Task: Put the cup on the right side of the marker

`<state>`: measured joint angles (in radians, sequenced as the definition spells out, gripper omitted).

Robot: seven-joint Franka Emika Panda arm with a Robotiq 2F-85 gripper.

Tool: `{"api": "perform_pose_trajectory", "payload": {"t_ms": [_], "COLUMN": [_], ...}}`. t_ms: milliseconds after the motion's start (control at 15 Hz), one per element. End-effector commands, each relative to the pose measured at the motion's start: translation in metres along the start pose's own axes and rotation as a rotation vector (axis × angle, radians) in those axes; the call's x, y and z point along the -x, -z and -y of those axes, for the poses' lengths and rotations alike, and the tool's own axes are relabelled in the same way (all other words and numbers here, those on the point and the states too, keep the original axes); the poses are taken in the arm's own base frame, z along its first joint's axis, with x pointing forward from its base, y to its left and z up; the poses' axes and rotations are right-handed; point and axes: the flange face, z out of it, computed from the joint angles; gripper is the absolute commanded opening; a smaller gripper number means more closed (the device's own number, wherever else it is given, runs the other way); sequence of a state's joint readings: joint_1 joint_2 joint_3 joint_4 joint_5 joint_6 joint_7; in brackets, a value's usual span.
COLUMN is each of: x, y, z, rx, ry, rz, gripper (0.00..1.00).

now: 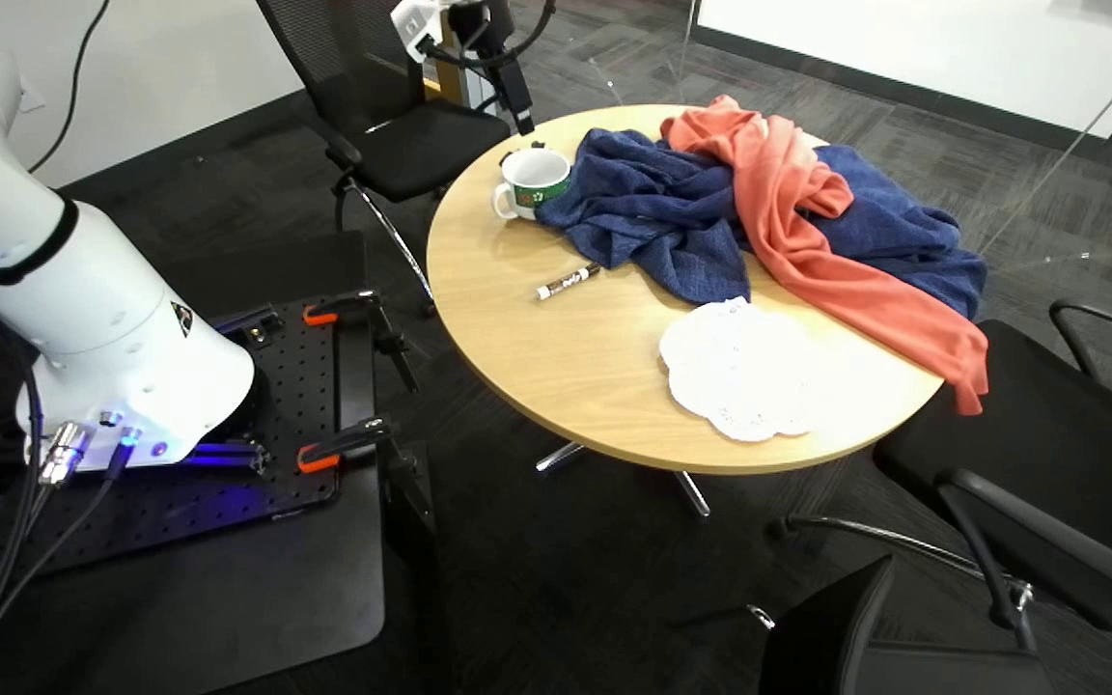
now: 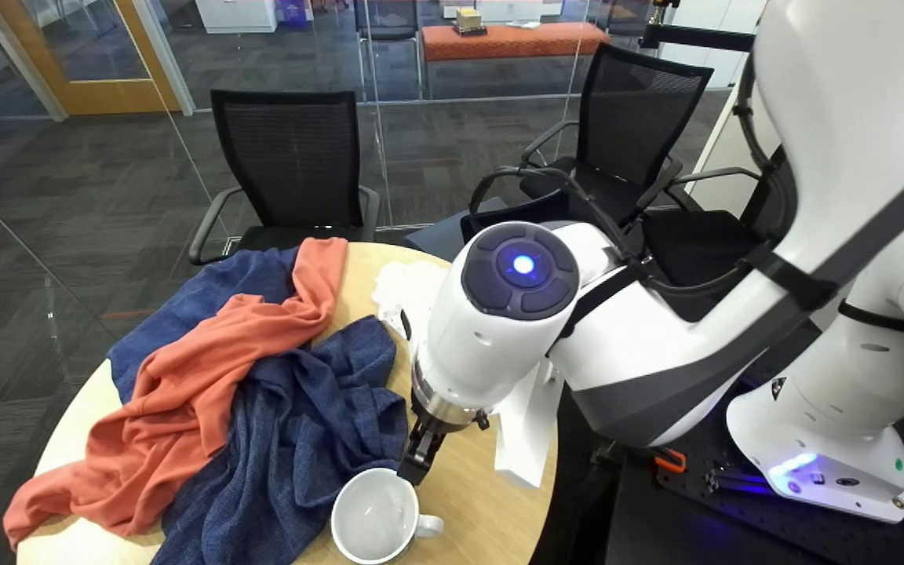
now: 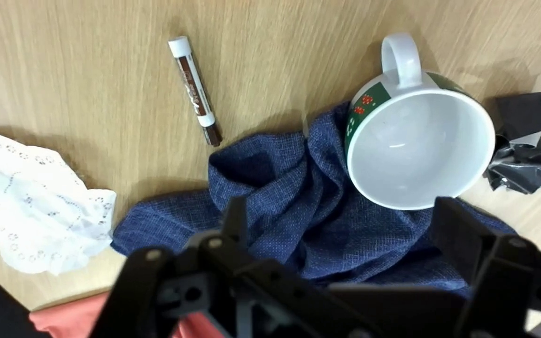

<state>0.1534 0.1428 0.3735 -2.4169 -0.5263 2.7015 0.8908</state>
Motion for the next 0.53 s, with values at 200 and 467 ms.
{"api": "perform_pose_trajectory", "payload": {"t_ms": [200,467], "x": [-0.018,-0.017], "y": [-0.057,-0.081], "z": [0.012,0.016], "rx": [-0.01,-0.023], "ry": [-0.025,-0.032], "rz": [0.08,0.126], "gripper": [1.0,1.0]}}
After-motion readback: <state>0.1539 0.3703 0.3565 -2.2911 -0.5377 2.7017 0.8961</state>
